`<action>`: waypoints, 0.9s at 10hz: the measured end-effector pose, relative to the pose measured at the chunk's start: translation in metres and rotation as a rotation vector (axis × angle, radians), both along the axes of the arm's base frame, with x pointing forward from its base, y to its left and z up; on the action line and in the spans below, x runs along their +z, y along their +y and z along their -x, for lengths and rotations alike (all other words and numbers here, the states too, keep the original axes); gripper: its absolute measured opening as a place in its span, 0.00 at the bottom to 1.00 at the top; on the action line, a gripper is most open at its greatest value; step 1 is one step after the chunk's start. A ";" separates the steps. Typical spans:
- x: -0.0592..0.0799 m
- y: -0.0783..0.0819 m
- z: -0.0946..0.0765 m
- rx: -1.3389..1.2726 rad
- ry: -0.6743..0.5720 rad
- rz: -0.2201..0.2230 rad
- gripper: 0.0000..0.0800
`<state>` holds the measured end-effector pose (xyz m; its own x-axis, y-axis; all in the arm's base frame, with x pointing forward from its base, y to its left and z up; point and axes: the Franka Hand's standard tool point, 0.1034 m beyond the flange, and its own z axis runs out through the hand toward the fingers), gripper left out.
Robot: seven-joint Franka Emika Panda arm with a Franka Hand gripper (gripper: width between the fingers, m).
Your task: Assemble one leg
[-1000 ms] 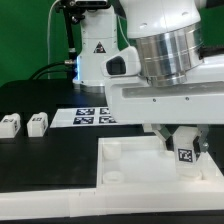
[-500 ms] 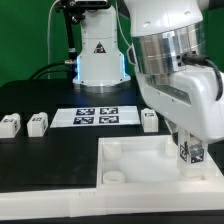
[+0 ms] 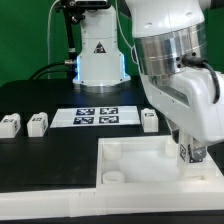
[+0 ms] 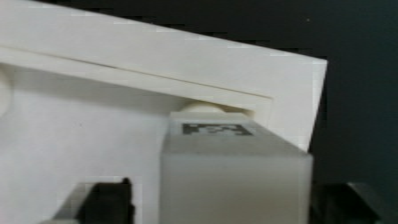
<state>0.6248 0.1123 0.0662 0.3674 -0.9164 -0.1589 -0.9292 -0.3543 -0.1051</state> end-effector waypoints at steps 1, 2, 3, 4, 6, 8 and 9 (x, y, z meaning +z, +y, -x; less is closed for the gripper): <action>-0.001 0.010 0.004 0.089 0.007 0.010 0.77; 0.000 0.016 0.006 0.187 -0.001 0.018 0.80; -0.001 0.014 0.006 0.296 -0.022 0.021 0.81; -0.001 0.014 0.006 0.408 -0.043 0.024 0.81; 0.003 0.009 0.006 0.719 -0.084 0.039 0.81; 0.004 -0.004 0.002 1.026 -0.142 0.068 0.81; 0.002 -0.003 0.000 1.039 -0.164 0.081 0.80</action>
Offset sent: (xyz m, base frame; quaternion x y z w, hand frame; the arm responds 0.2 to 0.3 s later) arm 0.0000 0.0000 0.0000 0.0000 0.0000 -0.2667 0.9638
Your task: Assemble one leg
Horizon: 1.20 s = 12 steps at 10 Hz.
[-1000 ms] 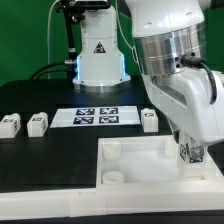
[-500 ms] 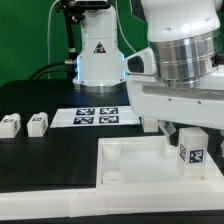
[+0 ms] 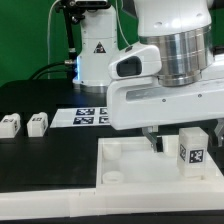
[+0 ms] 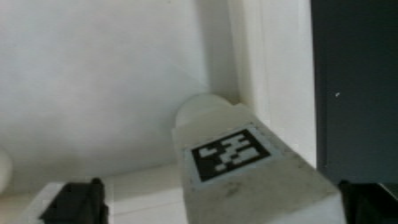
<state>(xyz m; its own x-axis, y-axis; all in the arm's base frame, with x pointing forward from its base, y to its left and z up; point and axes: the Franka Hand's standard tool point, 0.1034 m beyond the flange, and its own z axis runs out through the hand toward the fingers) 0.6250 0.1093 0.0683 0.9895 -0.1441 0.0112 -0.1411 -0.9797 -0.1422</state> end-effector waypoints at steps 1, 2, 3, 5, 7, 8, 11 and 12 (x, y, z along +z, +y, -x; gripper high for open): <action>0.000 0.001 0.001 -0.037 0.007 -0.002 0.80; -0.001 0.000 0.001 -0.035 0.007 -0.002 0.59; -0.001 0.000 0.001 -0.036 0.008 -0.002 0.36; -0.001 0.001 0.001 -0.264 0.041 -0.017 0.36; -0.001 0.001 -0.001 -0.539 0.090 -0.026 0.36; -0.001 0.001 -0.001 -0.798 0.129 -0.033 0.36; -0.002 -0.001 -0.002 -1.261 0.199 -0.062 0.36; -0.002 -0.001 -0.002 -1.285 0.204 -0.064 0.36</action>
Offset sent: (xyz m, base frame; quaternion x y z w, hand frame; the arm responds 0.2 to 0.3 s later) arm 0.0000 0.0000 0.0000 0.0000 0.0000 0.1790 0.9838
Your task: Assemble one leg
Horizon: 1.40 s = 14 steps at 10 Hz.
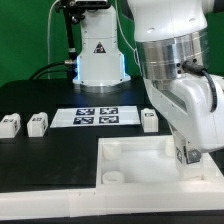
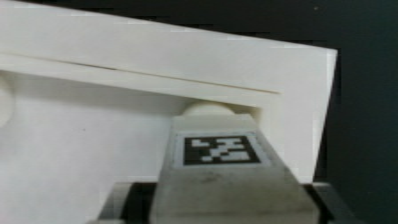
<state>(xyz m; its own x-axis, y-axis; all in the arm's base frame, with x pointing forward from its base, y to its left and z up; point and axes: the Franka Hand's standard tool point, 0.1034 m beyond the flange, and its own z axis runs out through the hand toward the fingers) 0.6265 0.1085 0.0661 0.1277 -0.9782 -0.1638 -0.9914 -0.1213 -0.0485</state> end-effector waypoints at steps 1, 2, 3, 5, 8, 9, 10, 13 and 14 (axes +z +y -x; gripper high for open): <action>0.000 0.000 0.000 -0.006 0.001 -0.001 0.36; 0.000 0.000 0.000 0.001 0.000 -0.001 0.51; 0.000 0.001 0.000 0.026 -0.004 0.000 0.51; 0.003 0.008 -0.001 0.253 -0.047 0.002 0.79; 0.005 0.010 -0.003 0.664 -0.130 0.020 0.81; 0.005 0.009 -0.003 0.774 -0.148 0.026 0.81; 0.005 0.008 -0.004 0.900 -0.169 0.031 0.81; 0.012 -0.004 -0.012 1.464 -0.216 0.079 0.81; 0.013 -0.013 -0.014 1.602 -0.240 0.083 0.81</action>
Offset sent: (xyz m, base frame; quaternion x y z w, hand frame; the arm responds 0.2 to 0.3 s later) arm 0.0000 0.0000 0.0000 0.0000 0.0000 -0.0899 0.9960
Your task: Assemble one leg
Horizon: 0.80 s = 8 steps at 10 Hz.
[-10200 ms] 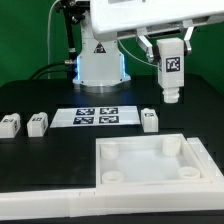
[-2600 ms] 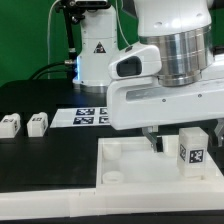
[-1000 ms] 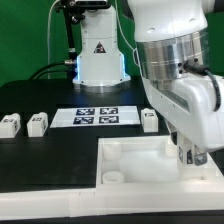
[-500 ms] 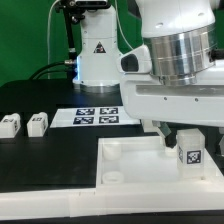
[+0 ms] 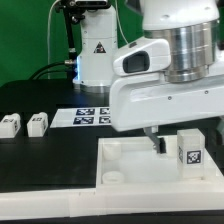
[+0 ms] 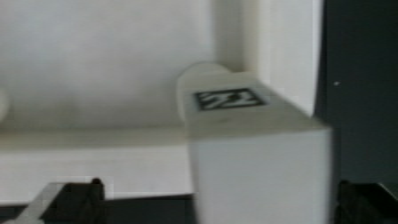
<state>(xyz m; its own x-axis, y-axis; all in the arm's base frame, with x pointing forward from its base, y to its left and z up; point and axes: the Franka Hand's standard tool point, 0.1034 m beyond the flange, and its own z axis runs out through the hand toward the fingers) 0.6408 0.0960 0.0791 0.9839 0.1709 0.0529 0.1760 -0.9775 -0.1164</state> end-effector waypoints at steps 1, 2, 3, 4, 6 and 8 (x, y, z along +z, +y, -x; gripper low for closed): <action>0.000 0.000 0.000 -0.030 0.003 -0.001 0.81; 0.000 0.000 0.000 -0.030 0.003 -0.001 0.66; 0.000 0.000 0.000 -0.097 0.011 -0.006 0.66; 0.000 0.002 0.000 -0.244 0.030 -0.016 0.49; 0.000 0.004 0.000 -0.470 0.062 -0.033 0.36; -0.002 0.003 -0.003 -0.670 0.093 -0.040 0.36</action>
Offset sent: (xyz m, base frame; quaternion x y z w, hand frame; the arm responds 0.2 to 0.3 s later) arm 0.0000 0.0000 0.0000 0.0000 0.0000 0.1790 0.9838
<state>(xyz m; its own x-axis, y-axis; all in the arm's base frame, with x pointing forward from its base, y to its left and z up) 0.6434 0.0986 0.0771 0.8774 -0.4779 -0.0431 -0.4789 -0.8666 -0.1399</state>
